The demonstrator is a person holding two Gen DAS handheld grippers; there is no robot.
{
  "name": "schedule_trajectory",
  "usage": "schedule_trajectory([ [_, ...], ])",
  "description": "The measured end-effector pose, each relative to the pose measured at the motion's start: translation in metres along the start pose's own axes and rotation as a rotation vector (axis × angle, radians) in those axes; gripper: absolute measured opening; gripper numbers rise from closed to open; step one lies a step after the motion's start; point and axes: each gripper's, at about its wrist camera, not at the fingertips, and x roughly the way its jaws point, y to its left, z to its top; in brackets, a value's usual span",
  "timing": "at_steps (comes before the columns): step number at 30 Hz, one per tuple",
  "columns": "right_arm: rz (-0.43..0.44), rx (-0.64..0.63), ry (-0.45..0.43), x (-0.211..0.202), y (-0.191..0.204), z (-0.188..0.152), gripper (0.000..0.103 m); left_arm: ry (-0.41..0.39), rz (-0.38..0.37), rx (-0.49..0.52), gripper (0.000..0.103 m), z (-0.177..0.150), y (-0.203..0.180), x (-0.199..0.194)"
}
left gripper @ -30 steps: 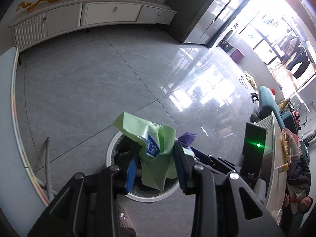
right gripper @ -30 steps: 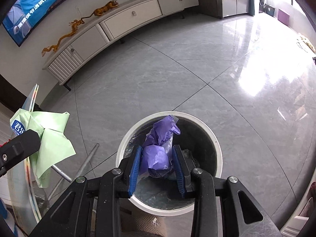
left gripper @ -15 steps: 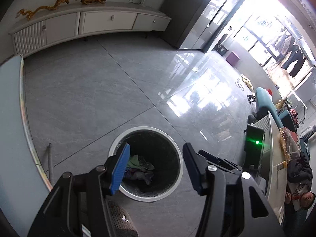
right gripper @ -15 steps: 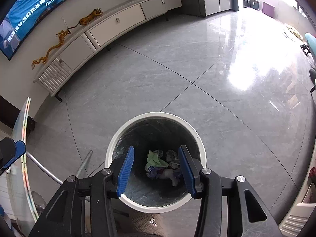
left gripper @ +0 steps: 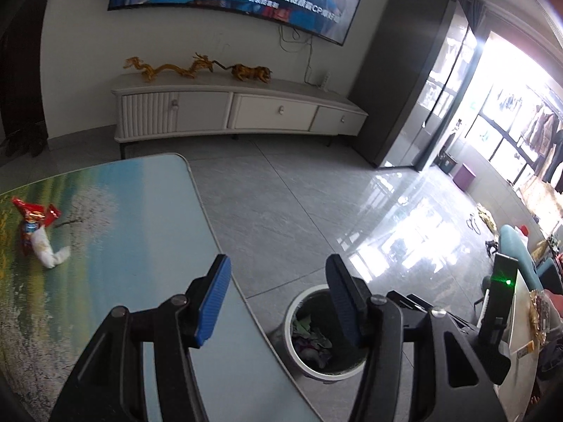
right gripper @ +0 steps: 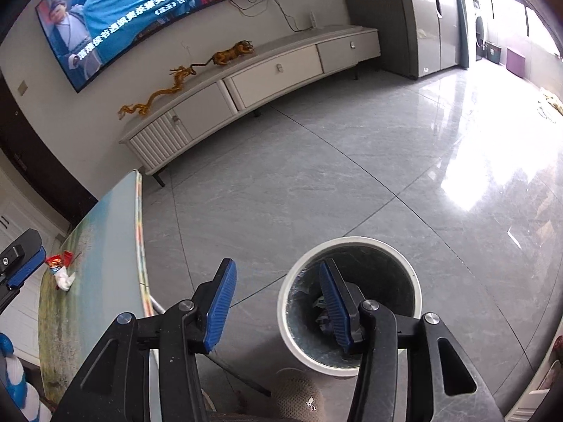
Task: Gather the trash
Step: 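Move both open tools back over the red chip bag and white bag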
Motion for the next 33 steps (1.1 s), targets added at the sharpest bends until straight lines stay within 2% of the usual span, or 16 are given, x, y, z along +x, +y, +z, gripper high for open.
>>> schedule_trajectory([
  [4, 0.043, -0.061, -0.028, -0.015, 0.038, 0.004, 0.049, -0.061, 0.033, -0.035, 0.059, 0.005, 0.027, -0.035],
  [16, 0.120, -0.233, -0.080, -0.051, 0.139, 0.007, 0.050, -0.193, 0.099, -0.129, 0.060, 0.014, 0.089, -0.115],
  [22, 0.174, -0.313, -0.101, -0.061, 0.189, 0.009, 0.051, -0.211, 0.146, -0.152, 0.063, 0.023, 0.121, -0.133],
  [28, 0.244, -0.382, -0.117, -0.063, 0.238, 0.017, 0.051, -0.220, 0.197, -0.222, 0.063, 0.045, 0.174, -0.147],
  [30, 0.271, -0.401, -0.117, -0.060, 0.252, 0.019, 0.052, -0.201, 0.182, -0.266, 0.063, 0.047, 0.196, -0.142],
  [33, 0.309, -0.430, -0.096, -0.046, 0.274, 0.018, 0.052, -0.169, 0.209, -0.319, 0.063, 0.044, 0.227, -0.131],
])
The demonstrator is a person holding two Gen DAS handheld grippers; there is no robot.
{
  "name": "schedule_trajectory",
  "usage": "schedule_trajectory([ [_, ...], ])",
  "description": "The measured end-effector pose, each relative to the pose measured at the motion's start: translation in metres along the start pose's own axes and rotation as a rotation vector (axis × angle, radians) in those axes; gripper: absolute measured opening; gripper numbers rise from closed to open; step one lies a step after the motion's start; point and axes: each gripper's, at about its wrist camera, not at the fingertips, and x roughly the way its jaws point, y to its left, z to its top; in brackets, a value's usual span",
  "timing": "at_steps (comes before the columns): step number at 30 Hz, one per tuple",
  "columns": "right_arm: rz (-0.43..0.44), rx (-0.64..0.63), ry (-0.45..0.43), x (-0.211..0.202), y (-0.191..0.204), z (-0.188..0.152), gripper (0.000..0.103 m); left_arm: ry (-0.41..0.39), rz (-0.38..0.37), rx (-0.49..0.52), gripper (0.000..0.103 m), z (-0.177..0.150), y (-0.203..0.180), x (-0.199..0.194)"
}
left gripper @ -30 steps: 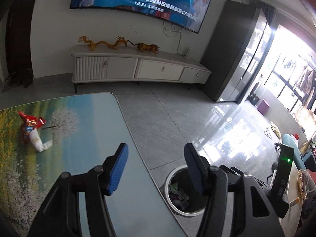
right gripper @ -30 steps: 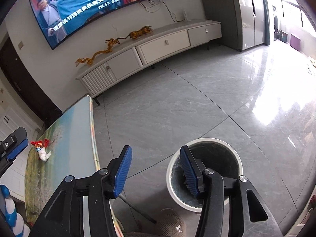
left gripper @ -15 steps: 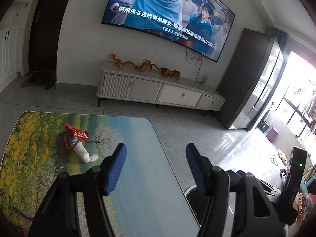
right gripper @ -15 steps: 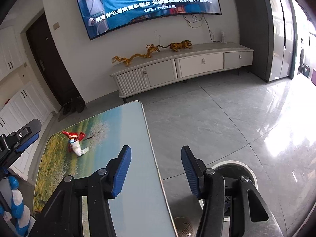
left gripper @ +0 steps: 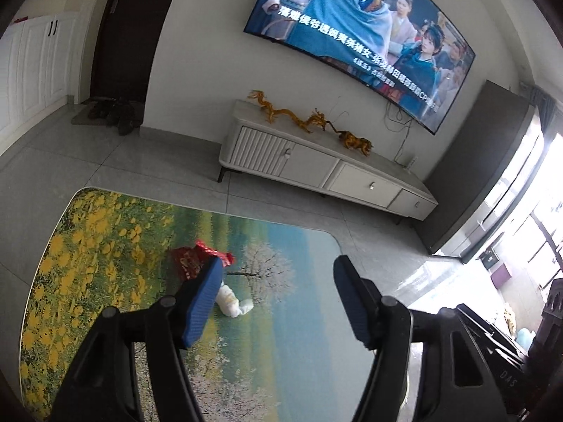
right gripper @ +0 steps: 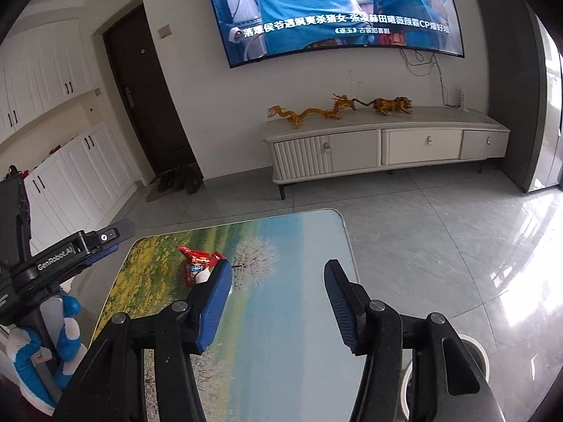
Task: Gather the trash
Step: 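Move both open tools back over the red chip bag and white bag, then grasp the red chip bag with the left tool while the right tool grasps the white bag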
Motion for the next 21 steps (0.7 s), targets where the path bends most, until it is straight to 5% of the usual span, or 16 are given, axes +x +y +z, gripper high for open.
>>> schedule_trajectory([
  [9, 0.137, -0.114, 0.106, 0.083, 0.040, -0.001, 0.052, 0.098, 0.069, -0.090, 0.063, 0.021, 0.060, 0.061],
  [21, 0.258, -0.206, 0.261, 0.184, 0.063, -0.034, 0.052, 0.280, 0.119, -0.063, 0.063, 0.001, 0.067, 0.172],
])
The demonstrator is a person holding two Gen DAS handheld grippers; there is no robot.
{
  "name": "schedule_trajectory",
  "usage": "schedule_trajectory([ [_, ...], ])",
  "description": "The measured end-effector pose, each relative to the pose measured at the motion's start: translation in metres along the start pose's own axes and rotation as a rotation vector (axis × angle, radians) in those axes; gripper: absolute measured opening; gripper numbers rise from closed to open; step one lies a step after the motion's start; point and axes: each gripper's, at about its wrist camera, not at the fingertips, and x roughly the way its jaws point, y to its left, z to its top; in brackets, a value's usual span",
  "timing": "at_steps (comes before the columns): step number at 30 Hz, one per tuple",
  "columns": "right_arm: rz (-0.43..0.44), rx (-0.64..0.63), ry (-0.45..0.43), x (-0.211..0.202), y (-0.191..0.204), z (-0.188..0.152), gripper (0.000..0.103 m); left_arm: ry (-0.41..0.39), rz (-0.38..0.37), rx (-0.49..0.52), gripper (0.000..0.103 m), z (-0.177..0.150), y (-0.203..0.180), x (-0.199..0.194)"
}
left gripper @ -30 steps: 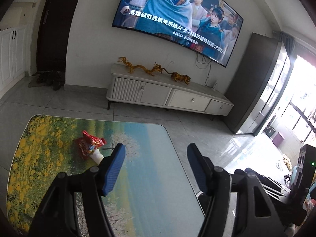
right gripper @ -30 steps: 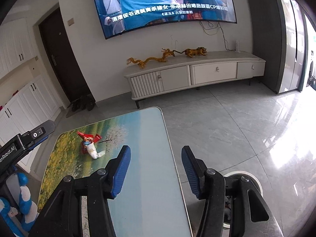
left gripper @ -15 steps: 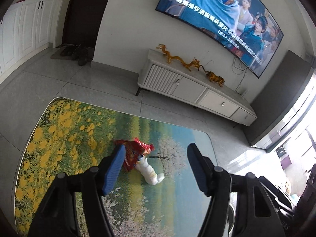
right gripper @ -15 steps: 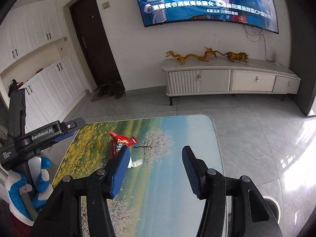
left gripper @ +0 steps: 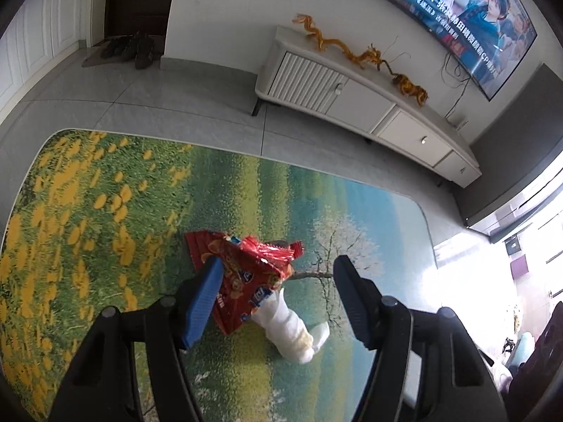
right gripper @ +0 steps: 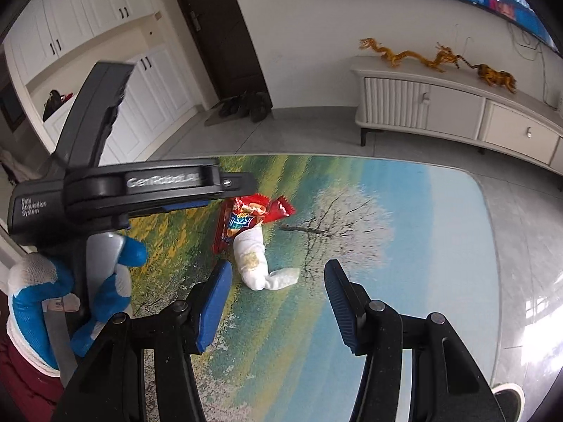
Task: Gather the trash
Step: 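Grasp the red chip bag with the left tool while the right tool grasps the white bag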
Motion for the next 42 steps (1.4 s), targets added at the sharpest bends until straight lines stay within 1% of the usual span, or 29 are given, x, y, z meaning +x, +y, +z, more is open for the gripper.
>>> schedule_trajectory([
  [3, 0.022, -0.023, 0.021, 0.017, 0.005, 0.000, 0.052, 0.011, 0.030, -0.002, 0.063, 0.000, 0.000, 0.013],
  [6, 0.037, -0.039, 0.039, 0.035, 0.009, 0.000, 0.052, 0.014, 0.039, -0.023, 0.062, -0.001, 0.005, 0.020],
  [11, 0.055, -0.046, 0.055, 0.056, 0.012, 0.001, 0.052, 0.022, 0.024, -0.053, 0.047, -0.001, 0.014, 0.029],
  [14, 0.064, -0.048, 0.067, 0.066, 0.015, 0.000, 0.050, 0.026, 0.009, -0.075, 0.039, -0.001, 0.021, 0.030],
  [16, 0.066, -0.048, 0.075, 0.070, 0.015, -0.001, 0.047, 0.026, -0.002, -0.091, 0.035, 0.000, 0.025, 0.031],
  [17, 0.062, -0.048, 0.081, 0.073, 0.015, -0.001, 0.044, 0.024, -0.004, -0.098, 0.033, 0.000, 0.026, 0.032],
  [19, 0.058, -0.046, 0.096, 0.077, 0.015, -0.003, 0.038, 0.022, -0.012, -0.108, 0.030, -0.002, 0.028, 0.032],
  [21, 0.056, -0.045, 0.105, 0.080, 0.016, -0.005, 0.027, 0.016, -0.023, -0.116, 0.025, -0.003, 0.030, 0.029],
  [23, 0.052, -0.048, 0.107, 0.080, 0.016, -0.006, 0.022, 0.011, -0.036, -0.121, 0.019, -0.005, 0.031, 0.025],
  [27, 0.047, -0.034, 0.101, 0.071, 0.015, -0.012, 0.020, -0.003, -0.057, -0.126, 0.016, -0.013, 0.031, 0.014],
  [32, 0.031, 0.006, 0.073, 0.047, 0.009, -0.020, 0.020, -0.021, -0.097, -0.145, 0.015, -0.025, 0.031, -0.006],
  [38, 0.009, 0.060, 0.017, -0.002, 0.001, -0.037, 0.020, -0.072, -0.136, -0.136, 0.015, -0.045, 0.017, -0.046],
  [42, -0.032, 0.105, -0.034, -0.041, -0.008, -0.052, 0.020, -0.102, -0.154, -0.108, 0.015, -0.069, 0.001, -0.076],
])
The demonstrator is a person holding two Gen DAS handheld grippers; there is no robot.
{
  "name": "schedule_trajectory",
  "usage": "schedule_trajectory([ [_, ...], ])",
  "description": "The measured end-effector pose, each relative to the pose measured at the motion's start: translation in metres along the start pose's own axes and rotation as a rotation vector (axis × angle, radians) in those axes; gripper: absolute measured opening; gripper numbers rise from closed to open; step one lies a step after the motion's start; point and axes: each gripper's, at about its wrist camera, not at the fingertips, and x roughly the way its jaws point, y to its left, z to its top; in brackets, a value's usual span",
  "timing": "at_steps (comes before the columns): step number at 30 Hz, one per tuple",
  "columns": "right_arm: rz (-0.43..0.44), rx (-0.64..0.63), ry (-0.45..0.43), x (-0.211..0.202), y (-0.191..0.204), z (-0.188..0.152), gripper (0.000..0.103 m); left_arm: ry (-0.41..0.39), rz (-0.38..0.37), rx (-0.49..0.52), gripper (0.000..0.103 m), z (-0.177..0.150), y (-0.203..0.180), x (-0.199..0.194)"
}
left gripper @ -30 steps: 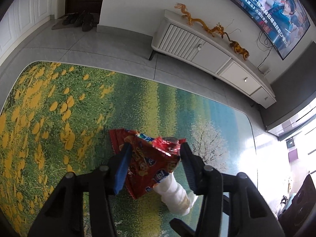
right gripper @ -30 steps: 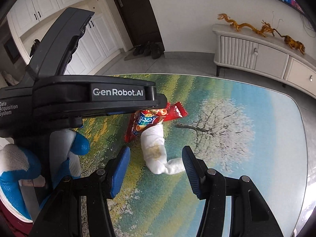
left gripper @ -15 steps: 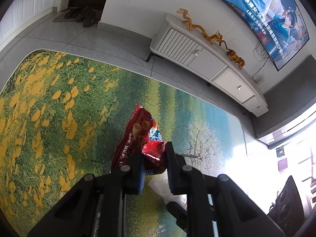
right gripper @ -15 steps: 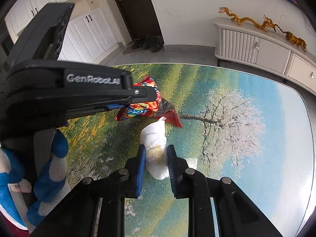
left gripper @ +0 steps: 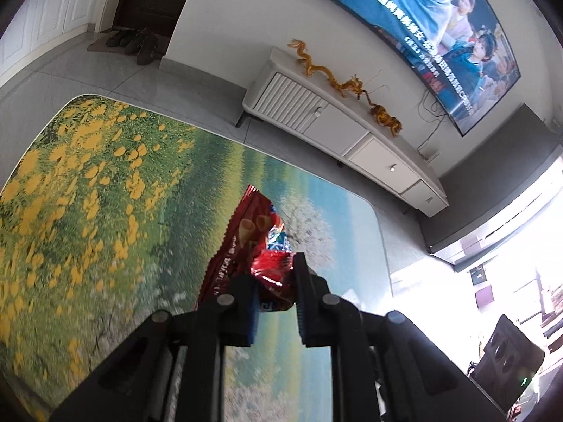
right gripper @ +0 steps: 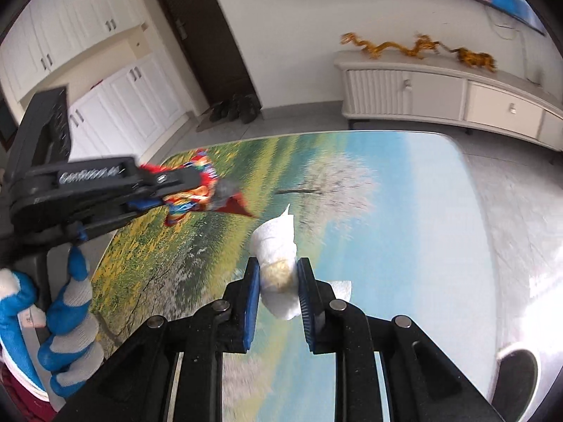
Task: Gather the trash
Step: 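Grasp the red chip bag with the left tool while the right tool grasps the white bag, then lift both bags and carry them over the trash bin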
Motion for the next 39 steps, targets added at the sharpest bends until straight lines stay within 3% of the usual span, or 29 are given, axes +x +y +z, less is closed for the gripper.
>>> schedule_trajectory([
  [12, -0.175, 0.122, -0.195, -0.125, -0.020, -0.036, 0.020, -0.014, -0.151, 0.152, 0.015, -0.068, -0.080, -0.058],
  [21, -0.305, 0.194, -0.311, -0.189, -0.042, -0.052, 0.020, -0.035, -0.248, 0.256, 0.015, -0.090, -0.128, -0.087],
  [31, -0.405, 0.318, -0.298, -0.208, -0.094, -0.086, 0.020, 0.035, -0.258, 0.344, 0.015, -0.115, -0.170, -0.064],
  [39, -0.461, 0.441, -0.267, -0.212, -0.153, -0.117, 0.020, 0.156, -0.253, 0.436, 0.015, -0.150, -0.216, -0.015],
])
